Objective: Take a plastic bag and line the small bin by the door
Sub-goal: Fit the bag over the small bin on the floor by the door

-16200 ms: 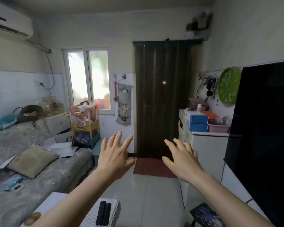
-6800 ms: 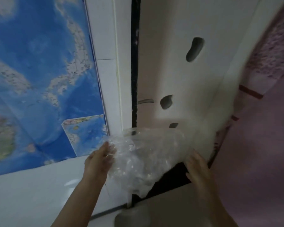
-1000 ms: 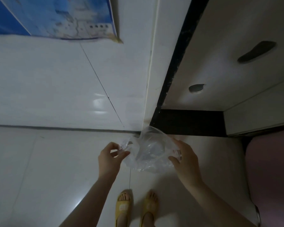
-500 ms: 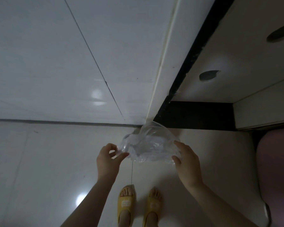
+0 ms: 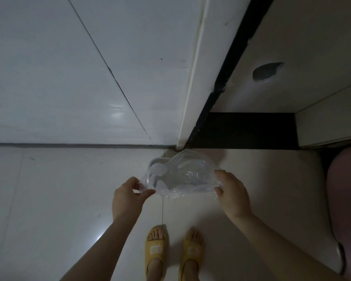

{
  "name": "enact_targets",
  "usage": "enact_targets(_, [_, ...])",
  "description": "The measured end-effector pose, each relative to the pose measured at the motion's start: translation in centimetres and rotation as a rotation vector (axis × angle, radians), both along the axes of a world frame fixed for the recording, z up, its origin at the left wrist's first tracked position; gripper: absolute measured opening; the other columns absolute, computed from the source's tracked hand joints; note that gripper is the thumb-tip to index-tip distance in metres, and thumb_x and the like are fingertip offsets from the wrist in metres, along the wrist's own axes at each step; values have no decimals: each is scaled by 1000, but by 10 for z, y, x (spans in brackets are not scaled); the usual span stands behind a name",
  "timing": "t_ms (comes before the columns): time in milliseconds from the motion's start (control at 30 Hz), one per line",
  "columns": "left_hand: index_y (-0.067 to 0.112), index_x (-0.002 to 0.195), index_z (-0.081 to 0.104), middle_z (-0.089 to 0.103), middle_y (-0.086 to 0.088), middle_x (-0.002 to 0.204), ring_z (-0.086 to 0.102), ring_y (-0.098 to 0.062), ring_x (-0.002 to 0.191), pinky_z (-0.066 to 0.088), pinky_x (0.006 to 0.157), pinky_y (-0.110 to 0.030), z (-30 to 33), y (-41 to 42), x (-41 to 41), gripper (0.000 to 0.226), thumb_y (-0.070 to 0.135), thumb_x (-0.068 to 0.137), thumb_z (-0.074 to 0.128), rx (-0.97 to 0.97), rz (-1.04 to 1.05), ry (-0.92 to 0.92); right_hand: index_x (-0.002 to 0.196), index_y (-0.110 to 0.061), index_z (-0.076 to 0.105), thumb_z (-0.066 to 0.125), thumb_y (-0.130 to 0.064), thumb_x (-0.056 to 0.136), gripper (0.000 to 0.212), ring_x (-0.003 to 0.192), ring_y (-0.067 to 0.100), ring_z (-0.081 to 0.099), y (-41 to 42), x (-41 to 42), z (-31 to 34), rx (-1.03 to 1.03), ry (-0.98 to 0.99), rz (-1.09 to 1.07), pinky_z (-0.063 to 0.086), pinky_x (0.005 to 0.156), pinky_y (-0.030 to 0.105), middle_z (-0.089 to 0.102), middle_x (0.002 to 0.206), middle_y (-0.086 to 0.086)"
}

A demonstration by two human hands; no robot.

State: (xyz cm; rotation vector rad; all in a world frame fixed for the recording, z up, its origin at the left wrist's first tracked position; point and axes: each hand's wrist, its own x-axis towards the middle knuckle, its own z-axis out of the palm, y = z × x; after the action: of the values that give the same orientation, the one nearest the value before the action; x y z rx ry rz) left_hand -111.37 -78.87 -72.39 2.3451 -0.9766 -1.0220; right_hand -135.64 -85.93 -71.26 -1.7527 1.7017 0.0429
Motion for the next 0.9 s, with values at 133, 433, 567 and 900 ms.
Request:
enact_targets(133, [18,70,56,61,8,72,61,-11,63,46,57,-27,-27,-8,-1,29,30,63,82,38,-32,-38,132,-16,43,56,-9,87,47,110,28,56,-8,1,-26,32,42,44,51,89,43,57,123,10])
enact_targets(433, [12,74,59,63,-3,76,58,-20,66,42,61,-29,-90,-18,17,31,30,64,82,60,-58,-111,132,-15,43,54,-10,88,45,109,30,56,-18,7,-92,38,80,108,51,84,44,57,121,13])
enact_targets(567, [9,80,61,68,-9,84,58,-23,70,40,62,-30,-117,-21,29,34,32,65,81,94,-54,-150,123,-14,51,54,-5,86,38,99,32,59,-13,8,-116,-29,87,22,53,75,43,59,113,15])
enact_targets(900, [15,141,32,34,-14,150,33,-33,137,23,112,-49,-107,-25,23,84,29,71,76,-230,-674,-509,134,-16,41,73,-27,74,69,114,34,51,-3,5,-114,-187,88,24,46,87,46,52,131,14])
